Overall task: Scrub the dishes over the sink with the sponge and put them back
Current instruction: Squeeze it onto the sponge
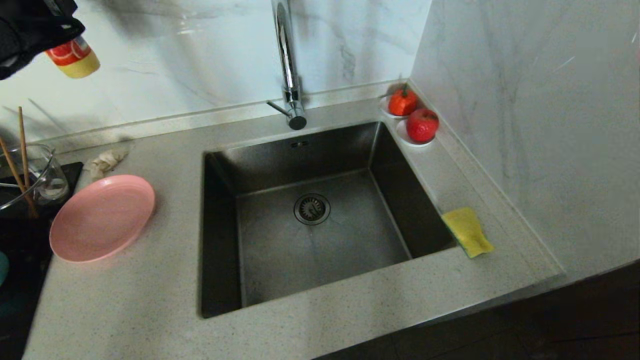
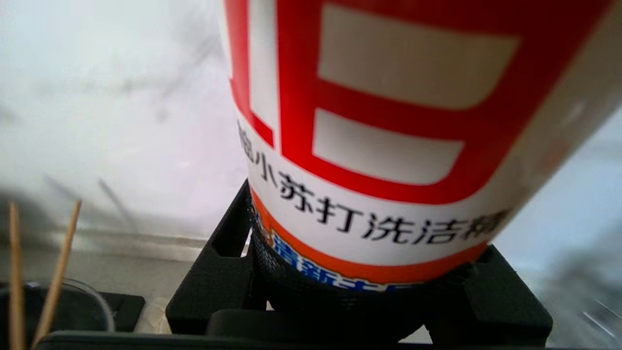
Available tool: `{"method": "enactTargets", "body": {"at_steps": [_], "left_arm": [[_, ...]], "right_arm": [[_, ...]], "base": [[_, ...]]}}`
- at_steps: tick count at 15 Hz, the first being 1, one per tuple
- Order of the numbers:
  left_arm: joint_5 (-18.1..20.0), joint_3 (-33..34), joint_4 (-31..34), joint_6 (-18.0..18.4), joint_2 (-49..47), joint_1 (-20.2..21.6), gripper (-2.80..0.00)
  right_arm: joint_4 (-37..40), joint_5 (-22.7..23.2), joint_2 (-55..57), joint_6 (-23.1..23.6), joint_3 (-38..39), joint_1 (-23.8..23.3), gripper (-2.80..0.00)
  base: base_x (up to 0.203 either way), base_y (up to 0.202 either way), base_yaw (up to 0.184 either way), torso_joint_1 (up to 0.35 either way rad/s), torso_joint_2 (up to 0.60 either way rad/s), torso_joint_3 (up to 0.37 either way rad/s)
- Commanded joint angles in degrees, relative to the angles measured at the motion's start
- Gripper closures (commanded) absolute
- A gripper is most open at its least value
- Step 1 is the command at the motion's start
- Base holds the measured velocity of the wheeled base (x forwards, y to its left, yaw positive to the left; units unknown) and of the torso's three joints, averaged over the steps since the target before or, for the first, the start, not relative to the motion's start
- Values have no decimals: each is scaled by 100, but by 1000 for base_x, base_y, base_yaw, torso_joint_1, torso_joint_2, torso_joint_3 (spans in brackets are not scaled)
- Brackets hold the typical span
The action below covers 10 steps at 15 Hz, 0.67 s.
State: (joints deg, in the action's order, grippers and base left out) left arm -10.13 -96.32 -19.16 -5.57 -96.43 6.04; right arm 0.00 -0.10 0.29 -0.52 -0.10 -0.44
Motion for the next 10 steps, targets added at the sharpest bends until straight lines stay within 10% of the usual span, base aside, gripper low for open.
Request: {"method": "enactTargets", "body": {"at_steps": [1, 10], "left_arm": [[226, 208, 435, 278, 1143, -382, 0], [478, 310, 2345, 1956, 2357, -2688, 0]], "right_arm": [[0, 1, -3, -1, 1, 0, 0], [0, 1, -3, -1, 1, 0, 0]], "base": [[0, 0, 0, 0, 0, 0], [0, 0, 0, 0, 0, 0]]}}
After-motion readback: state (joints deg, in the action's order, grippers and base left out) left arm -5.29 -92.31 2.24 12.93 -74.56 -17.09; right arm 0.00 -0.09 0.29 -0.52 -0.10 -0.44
